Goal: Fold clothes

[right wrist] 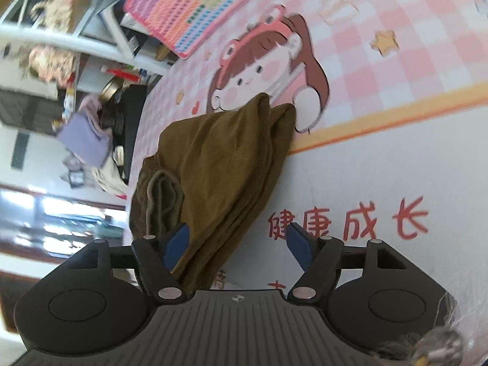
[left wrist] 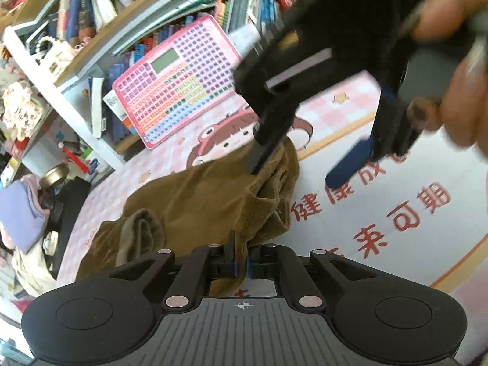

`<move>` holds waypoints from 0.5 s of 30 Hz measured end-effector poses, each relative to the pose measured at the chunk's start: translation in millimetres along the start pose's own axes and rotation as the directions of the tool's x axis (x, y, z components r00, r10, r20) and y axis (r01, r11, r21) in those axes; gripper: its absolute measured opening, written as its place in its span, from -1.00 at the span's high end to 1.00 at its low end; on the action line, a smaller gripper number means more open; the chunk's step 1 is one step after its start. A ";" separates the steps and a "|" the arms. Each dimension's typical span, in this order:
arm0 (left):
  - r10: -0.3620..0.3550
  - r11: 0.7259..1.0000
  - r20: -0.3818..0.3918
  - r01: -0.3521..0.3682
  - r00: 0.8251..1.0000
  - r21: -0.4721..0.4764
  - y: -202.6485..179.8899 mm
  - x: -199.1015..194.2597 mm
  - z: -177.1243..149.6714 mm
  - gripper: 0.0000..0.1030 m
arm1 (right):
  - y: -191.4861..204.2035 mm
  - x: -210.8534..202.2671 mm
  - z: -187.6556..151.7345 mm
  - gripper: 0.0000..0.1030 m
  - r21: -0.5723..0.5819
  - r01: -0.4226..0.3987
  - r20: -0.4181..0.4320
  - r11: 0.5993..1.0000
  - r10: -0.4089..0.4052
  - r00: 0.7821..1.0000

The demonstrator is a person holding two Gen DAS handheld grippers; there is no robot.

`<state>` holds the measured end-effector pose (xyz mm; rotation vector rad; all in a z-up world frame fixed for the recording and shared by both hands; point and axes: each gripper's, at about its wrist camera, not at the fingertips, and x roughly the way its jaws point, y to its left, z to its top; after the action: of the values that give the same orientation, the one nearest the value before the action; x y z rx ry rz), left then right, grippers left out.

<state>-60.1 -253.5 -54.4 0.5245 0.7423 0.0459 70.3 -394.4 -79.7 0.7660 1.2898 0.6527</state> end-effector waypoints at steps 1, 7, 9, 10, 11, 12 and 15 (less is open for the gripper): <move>-0.009 1.000 0.007 0.009 1.000 -0.015 2.3 -4.9 -0.1 0.93 | -2.1 3.7 0.7 -0.38 0.023 -0.016 -0.012 1.000 0.017 1.000; -0.050 0.992 0.039 0.055 0.998 -0.115 12.8 -32.0 -4.5 0.93 | -9.0 19.4 1.2 -0.35 0.116 -0.065 -0.049 0.991 0.072 0.996; -0.063 0.988 0.047 0.069 0.997 -0.141 15.0 -38.5 -6.9 0.93 | -11.9 19.4 1.5 -0.19 0.134 -0.071 -0.044 0.988 0.077 0.996; -0.070 0.985 0.049 0.077 0.996 -0.154 15.9 -40.8 -8.1 0.93 | -14.6 17.6 1.9 0.14 0.141 -0.072 -0.036 0.987 0.078 0.996; -0.077 0.983 0.050 0.085 0.996 -0.165 16.3 -42.9 -9.3 0.93 | -17.9 14.6 2.8 0.30 0.149 -0.066 -0.030 0.987 0.072 0.997; -0.083 0.981 0.051 0.091 0.995 -0.173 15.8 -45.2 -10.7 0.93 | -21.1 11.5 3.8 0.48 0.157 -0.058 -0.025 0.986 0.063 0.998; -0.105 0.976 0.056 0.114 0.993 -0.187 13.7 -49.3 -13.0 0.93 | -32.1 -1.7 5.7 0.61 0.179 -0.060 0.006 0.982 0.060 0.998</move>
<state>-103.3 -246.7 -24.8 0.3015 0.7126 0.0019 75.8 -415.6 -103.9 0.9548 1.3413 0.5895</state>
